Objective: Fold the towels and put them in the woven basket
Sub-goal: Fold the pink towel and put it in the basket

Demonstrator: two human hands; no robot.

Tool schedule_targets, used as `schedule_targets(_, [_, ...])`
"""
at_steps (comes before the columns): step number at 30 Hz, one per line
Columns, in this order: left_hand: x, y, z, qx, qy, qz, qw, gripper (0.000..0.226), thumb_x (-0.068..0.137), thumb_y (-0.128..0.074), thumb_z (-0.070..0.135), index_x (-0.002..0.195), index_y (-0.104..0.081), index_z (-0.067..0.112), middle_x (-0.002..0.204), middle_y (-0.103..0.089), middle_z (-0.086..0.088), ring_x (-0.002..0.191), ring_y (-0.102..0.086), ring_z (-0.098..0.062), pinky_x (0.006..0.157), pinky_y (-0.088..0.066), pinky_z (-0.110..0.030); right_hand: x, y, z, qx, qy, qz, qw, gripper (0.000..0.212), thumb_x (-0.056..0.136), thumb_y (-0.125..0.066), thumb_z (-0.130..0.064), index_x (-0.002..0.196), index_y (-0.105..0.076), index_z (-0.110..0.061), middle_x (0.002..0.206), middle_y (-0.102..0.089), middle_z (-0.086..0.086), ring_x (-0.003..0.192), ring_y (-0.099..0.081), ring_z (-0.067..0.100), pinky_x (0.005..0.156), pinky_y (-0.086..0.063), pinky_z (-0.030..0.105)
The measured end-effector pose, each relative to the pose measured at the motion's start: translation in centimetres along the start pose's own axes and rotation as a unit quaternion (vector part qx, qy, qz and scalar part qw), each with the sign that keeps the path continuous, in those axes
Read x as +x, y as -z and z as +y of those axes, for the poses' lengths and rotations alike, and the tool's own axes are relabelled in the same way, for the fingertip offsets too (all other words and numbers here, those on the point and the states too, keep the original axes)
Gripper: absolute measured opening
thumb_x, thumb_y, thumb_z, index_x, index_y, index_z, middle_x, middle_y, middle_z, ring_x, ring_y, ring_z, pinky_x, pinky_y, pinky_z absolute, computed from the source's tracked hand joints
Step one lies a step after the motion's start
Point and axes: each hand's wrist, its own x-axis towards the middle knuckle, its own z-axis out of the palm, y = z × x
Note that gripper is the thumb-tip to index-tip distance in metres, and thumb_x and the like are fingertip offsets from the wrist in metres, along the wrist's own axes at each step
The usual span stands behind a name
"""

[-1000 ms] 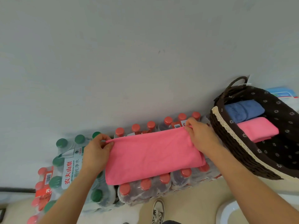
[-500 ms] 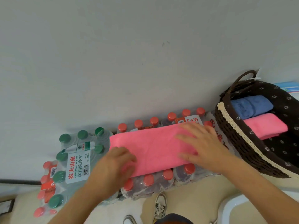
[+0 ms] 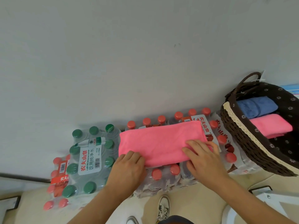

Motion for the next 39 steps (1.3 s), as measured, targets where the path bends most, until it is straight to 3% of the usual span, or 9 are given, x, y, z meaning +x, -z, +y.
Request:
schedule_targets(8, [-0.7,1.0,-0.1,-0.029,0.022,-0.011,0.999,0.020,0.074,-0.065,0.037,0.079,-0.057,0.019,0.077,-0.057,0.003,0.070,-0.053,-0.021,0.061,-0.046,-0.033,0.4,1.6,1.9,0.031,-0.036,0.026,0.999,0.024,0.078,-0.044,-0.031,0.091,-0.063,-0.025,0.094,-0.065,-0.011,0.096,-0.060,0.012,0.088,-0.027,0.033])
schedule_targets(11, [-0.2,1.0,0.0,0.003,0.016,-0.040,0.999,0.018,0.067,-0.069,0.028,0.079,-0.061,0.018,0.077,-0.060,0.001,0.068,-0.057,-0.022,0.057,-0.050,-0.034,0.6,2.2,2.3,0.045,-0.047,0.013,0.998,0.019,0.082,-0.048,-0.030,0.093,-0.063,-0.024,0.091,-0.066,-0.010,0.091,-0.062,0.014,0.087,-0.028,0.032])
schedule_targets(15, [0.3,1.3,-0.8,-0.079,0.099,-0.022,0.992,0.015,0.072,-0.049,0.028,0.068,-0.057,0.016,0.069,-0.057,0.002,0.060,-0.054,-0.021,0.049,-0.045,-0.033,1.1,3.3,2.3,0.078,-0.098,0.014,0.992,0.016,0.087,-0.064,-0.019,0.103,-0.065,-0.020,0.095,-0.068,-0.005,0.088,-0.063,0.018,0.085,-0.036,0.034])
schedule_targets(21, [-1.1,7.5,-3.5,-0.385,0.266,0.009,0.884,0.009,0.080,-0.060,0.022,0.086,-0.062,0.029,0.069,-0.068,0.006,0.058,-0.059,-0.006,0.057,-0.048,-0.023,3.4,7.7,1.6,0.333,-0.207,0.018,0.920,0.026,0.088,-0.063,-0.013,0.111,-0.062,-0.026,0.102,-0.062,-0.010,0.093,-0.057,0.011,0.076,-0.047,0.029])
schedule_targets(26, [-4.1,10.7,-7.5,-0.506,0.372,0.094,0.773,0.021,0.078,-0.077,0.028,0.092,-0.062,0.031,0.078,-0.072,-0.003,0.061,-0.060,-0.016,0.058,-0.048,-0.032,6.3,9.2,-0.5,0.514,-0.248,0.007,0.821,0.021,0.085,-0.069,-0.012,0.103,-0.066,-0.022,0.079,-0.067,0.005,0.067,-0.060,0.010,0.057,-0.047,0.021])
schedule_targets(28, [-5.1,9.8,-9.3,-0.467,0.409,0.089,0.779,0.021,0.080,-0.075,0.026,0.095,-0.061,0.031,0.080,-0.070,-0.004,0.066,-0.062,-0.020,0.062,-0.050,-0.034,7.5,7.1,-2.5,0.513,-0.259,-0.014,0.819,0.021,0.083,-0.071,-0.011,0.103,-0.066,-0.018,0.084,-0.066,0.004,0.069,-0.060,0.008,0.058,-0.046,0.015])
schedule_targets(34, [-6.3,5.0,-13.3,-0.219,0.453,-0.004,0.864,0.025,0.088,-0.060,0.024,0.112,-0.057,0.026,0.105,-0.065,-0.004,0.093,-0.059,-0.025,0.085,-0.047,-0.040,8.6,-0.7,-7.6,0.437,-0.286,-0.042,0.852,0.033,0.083,-0.070,-0.009,0.114,-0.062,-0.014,0.111,-0.065,0.002,0.102,-0.060,0.015,0.090,-0.046,0.027])
schedule_targets(36, [-6.0,4.6,-12.0,-0.133,0.411,0.036,0.901,0.030,0.085,-0.062,0.012,0.115,-0.061,0.015,0.112,-0.062,-0.013,0.101,-0.055,-0.032,0.088,-0.043,-0.042,8.3,-0.9,-7.9,0.416,-0.288,-0.015,0.862,0.037,0.084,-0.069,-0.010,0.119,-0.059,-0.015,0.107,-0.065,-0.001,0.098,-0.061,0.015,0.089,-0.049,0.029])
schedule_targets(39, [-4.1,4.9,-7.3,-0.163,0.306,0.053,0.936,0.020,0.083,-0.065,0.013,0.103,-0.069,0.017,0.102,-0.064,-0.002,0.091,-0.058,-0.022,0.079,-0.046,-0.033,7.5,-0.4,-7.2,0.386,-0.288,0.022,0.876,0.030,0.084,-0.069,-0.013,0.112,-0.059,-0.019,0.097,-0.063,-0.008,0.085,-0.061,0.008,0.077,-0.051,0.023])
